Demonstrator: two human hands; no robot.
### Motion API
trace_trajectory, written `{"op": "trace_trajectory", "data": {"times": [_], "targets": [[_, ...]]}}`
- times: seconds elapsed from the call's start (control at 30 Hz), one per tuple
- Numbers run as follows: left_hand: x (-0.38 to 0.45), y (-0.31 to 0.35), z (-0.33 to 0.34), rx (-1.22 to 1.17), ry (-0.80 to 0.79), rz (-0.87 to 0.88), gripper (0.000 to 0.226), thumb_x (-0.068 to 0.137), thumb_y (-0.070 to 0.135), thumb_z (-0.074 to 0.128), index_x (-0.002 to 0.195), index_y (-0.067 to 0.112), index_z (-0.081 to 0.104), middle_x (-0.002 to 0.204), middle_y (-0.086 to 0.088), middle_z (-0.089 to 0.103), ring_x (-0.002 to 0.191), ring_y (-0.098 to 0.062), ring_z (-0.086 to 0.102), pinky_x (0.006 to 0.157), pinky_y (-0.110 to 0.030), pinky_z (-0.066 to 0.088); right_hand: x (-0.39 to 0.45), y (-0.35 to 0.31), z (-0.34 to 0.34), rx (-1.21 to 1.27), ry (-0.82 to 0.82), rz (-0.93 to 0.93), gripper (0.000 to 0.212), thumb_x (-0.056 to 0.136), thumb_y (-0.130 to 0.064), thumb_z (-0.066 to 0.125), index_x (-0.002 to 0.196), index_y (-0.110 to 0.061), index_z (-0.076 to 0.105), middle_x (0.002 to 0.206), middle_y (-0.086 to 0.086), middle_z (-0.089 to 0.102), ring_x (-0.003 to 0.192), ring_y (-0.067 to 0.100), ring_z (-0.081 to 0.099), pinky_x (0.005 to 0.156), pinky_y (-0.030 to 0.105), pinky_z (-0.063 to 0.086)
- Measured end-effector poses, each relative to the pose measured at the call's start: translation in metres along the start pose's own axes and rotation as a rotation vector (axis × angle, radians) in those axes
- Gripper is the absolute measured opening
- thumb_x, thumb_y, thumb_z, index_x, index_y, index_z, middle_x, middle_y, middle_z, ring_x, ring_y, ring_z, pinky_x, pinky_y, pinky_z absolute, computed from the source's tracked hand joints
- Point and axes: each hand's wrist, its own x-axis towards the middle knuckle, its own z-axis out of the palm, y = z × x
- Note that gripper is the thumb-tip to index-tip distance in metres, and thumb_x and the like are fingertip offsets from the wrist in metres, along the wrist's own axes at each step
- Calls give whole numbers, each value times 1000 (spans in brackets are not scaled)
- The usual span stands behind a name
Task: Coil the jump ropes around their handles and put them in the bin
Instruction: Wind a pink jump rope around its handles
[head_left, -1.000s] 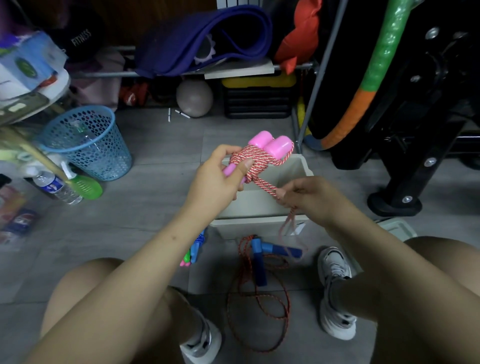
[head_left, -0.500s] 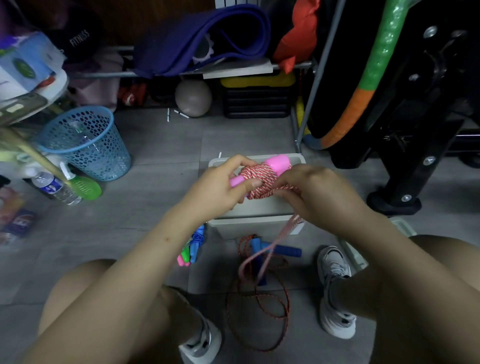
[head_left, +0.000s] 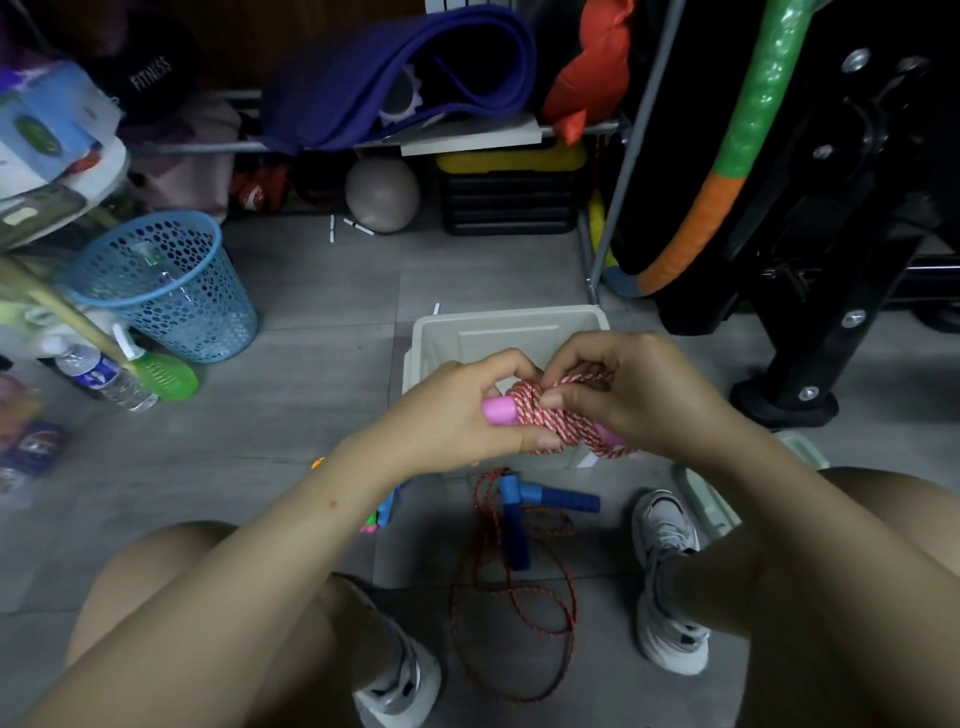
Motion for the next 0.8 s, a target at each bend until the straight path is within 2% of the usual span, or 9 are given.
{"op": "trace_trajectory", "data": {"times": [0.03,0.1,0.2,0.3,0.43,0.53,0.6,0.7,0.8], "targets": [[-1,0,1,-11,7,10,40,66,47,81,90,40,50,74,-5,69,57,-19,57,54,-30,47,1,1,-3,33,-6,20,16,72,-22,80,75,-28,66,73,-14,65,72,1,60,67,15,45],[-3,1,2,-24,16,17,41,63,46,82,90,43,52,72,-2,68,59,-15,58,57,-31,48,3,6,-7,99,-28,51,22,66,-21,83,73,-26,63,74,-10,65,69,0,59,67,19,46],[-5,3,3,-22,2,4,42,64,39,84,93,45,53,75,0,69,62,-12,60,61,-30,50,7,10,-7,99,-54,1,33,61,-18,86,74,-23,57,80,-11,52,64,-3,47,61,10,35],[-6,6,1,-93,11,-24,44,66,32,85,98,39,56,73,-6,69,46,-6,51,49,-21,43,8,13,-8,117,-18,-34,38,58,-22,87,67,-29,51,76,-12,45,65,3,42,60,15,34],[-9,9,-4,-123,-19,-29,47,66,28,86,100,39,56,73,-5,69,45,-4,53,48,-20,45,9,11,-10,199,-1,-92,25,54,-37,79,64,-27,59,71,-9,57,68,6,54,64,19,41],[-12,11,-4,-181,-53,-32,49,65,26,86,100,40,55,70,-8,68,45,-13,55,46,-26,46,12,14,-16,285,-111,-86,25,57,-34,82,70,-18,68,78,5,66,76,22,63,75,31,50],[-14,11,-3,-227,-63,-42,52,65,24,86,100,44,53,65,-9,66,44,-15,52,43,-25,45,15,17,-21,368,-216,-55,21,62,-26,81,75,-13,71,82,9,70,79,24,67,79,34,53],[-16,11,0,-254,-67,-23,57,65,22,86,97,52,49,57,-1,61,42,-12,48,44,-23,42,19,25,-23,459,-325,11,19,62,-21,74,79,-12,73,78,4,73,75,13,67,74,24,55],[-17,9,1,-260,-51,35,54,64,25,87,98,49,52,67,-5,66,48,-9,51,50,-25,44,24,31,-20,574,-356,82,12,62,-22,75,73,-18,76,77,2,73,72,10,67,70,19,53]]}}
